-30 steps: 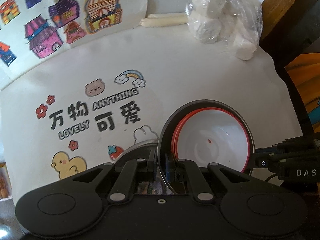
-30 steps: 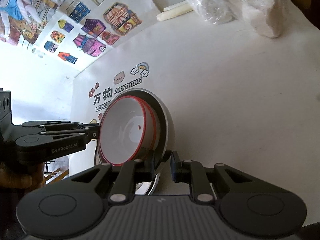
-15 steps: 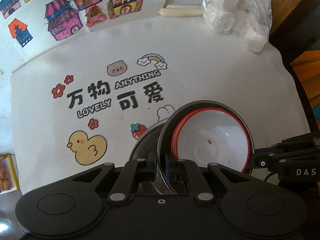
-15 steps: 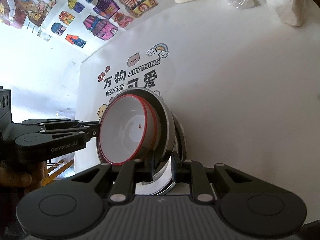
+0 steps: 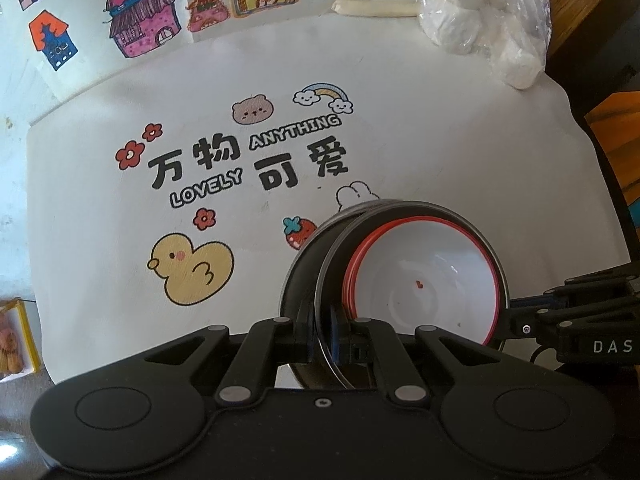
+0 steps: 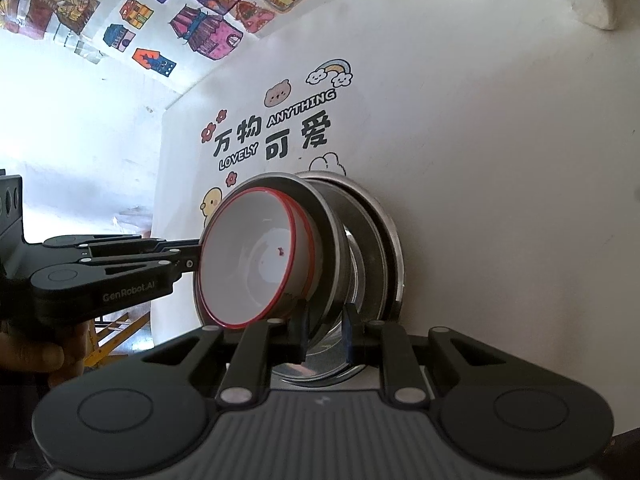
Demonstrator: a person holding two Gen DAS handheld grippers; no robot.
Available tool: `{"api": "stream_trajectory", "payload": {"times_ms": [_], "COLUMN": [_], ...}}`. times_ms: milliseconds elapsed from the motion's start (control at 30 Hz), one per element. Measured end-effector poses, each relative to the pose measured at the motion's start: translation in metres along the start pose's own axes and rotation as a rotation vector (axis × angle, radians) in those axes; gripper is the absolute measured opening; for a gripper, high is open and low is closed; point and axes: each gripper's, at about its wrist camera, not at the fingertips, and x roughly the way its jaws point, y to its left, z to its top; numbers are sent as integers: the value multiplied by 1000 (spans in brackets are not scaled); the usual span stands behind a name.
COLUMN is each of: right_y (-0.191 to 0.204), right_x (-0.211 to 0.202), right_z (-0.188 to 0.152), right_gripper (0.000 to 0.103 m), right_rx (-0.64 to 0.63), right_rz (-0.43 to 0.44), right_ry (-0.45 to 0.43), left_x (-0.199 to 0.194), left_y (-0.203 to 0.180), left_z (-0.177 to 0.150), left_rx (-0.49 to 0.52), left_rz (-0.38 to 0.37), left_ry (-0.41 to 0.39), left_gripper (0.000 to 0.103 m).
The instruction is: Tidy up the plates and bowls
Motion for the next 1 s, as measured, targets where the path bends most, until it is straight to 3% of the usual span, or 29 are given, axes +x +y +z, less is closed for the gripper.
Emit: {"api": "stream_trajectory", "payload": {"times_ms": [1000], "right_y": [6], "right_x": [22], "right_z": [-2], "right_gripper": [19], "right_rx": [36], "right_rz": [-34], "right_ry": [-14], "left_x": [13], "left_y": [13], "left_z": [2], "left_rx": [65], "left_rz": [-10], "left_ry": [17], "left_gripper": [6]}}
